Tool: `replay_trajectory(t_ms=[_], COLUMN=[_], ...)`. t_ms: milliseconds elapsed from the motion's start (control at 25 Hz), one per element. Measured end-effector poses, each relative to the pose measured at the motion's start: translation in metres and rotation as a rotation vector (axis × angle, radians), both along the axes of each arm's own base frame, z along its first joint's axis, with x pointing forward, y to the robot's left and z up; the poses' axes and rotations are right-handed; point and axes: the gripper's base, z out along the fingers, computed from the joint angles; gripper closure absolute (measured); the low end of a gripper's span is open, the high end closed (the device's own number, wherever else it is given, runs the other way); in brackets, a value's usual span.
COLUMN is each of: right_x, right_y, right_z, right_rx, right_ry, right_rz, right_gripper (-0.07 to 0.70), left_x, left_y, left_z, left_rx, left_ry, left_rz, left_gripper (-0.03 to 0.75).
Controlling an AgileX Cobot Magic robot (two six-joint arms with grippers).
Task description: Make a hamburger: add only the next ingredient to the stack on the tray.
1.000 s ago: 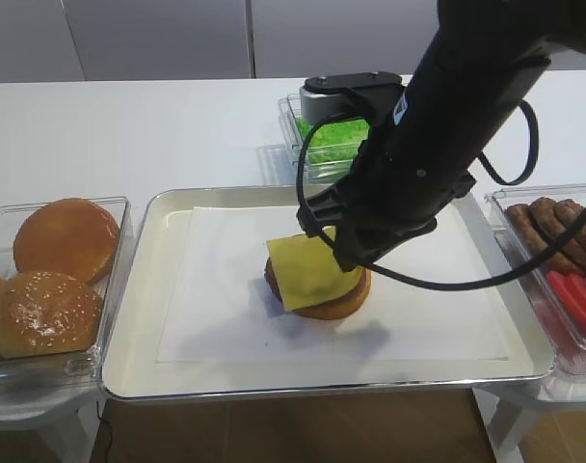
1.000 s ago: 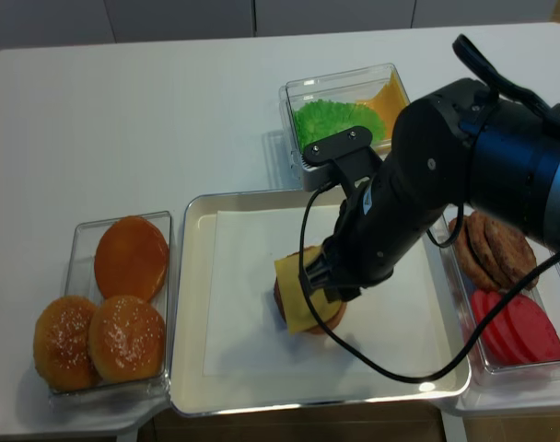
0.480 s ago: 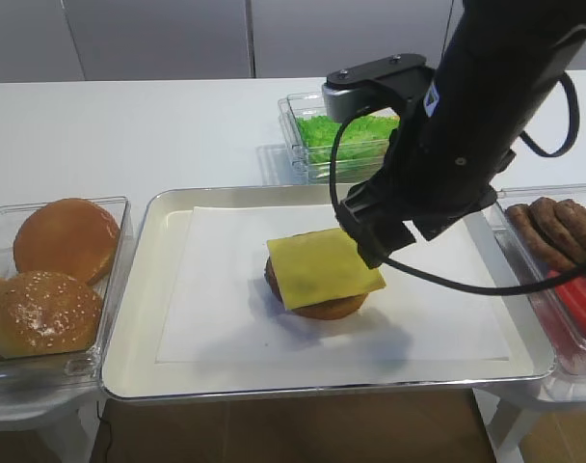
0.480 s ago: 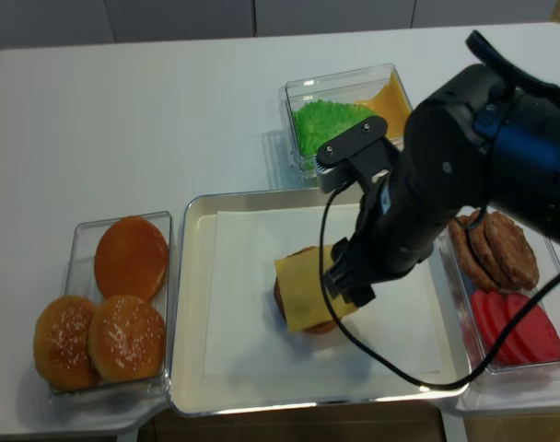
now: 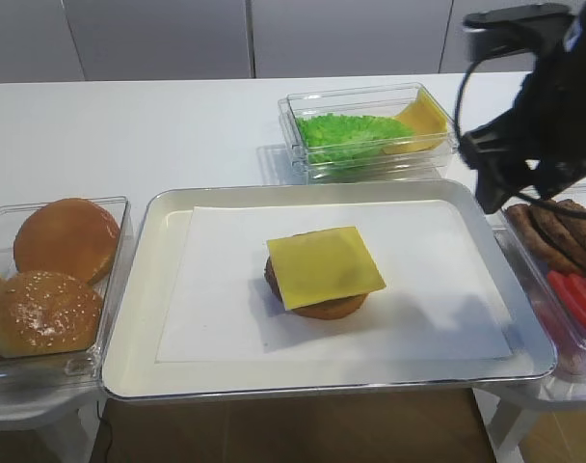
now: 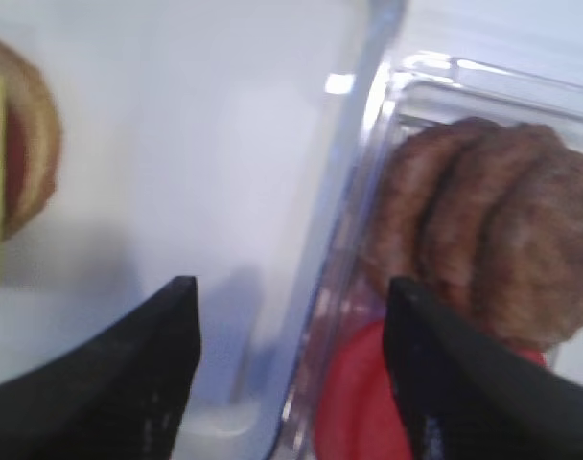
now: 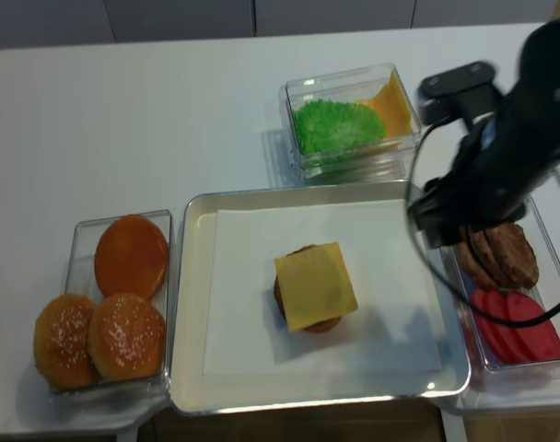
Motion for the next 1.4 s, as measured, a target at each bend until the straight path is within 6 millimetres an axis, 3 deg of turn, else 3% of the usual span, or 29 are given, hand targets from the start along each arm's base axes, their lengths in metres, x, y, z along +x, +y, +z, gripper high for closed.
replay_trajectory(t_ms=[160, 320, 920, 1400], right_x=[0.0, -0.009, -0.074, -0.166], right_y=[-0.045, -0.077, -0.081, -0.079], right_z=[0.011, 0.023, 0.075, 0.034], right_rx=[0.003, 0.0, 0.035, 0.086], right_ry=[-0.012, -0.014, -0.151, -0.167], right_rz=[-0.119, -0.218, -0.252, -0.265], right_gripper=[0.182, 0.192, 0.203, 0.203], left_x=[0.0, 0.0, 0.0, 0.0], left_y=[0.0, 0.0, 0.0, 0.0], left_z=[0.0, 0.0, 0.0, 0.0], left_rx=[0.0, 0.0, 0.0, 0.0], left_ry=[0.0, 0.0, 0.0, 0.0], left_rz=[0.0, 0.0, 0.0, 0.0], left_gripper=[0.416, 0.416, 0.416, 0.416])
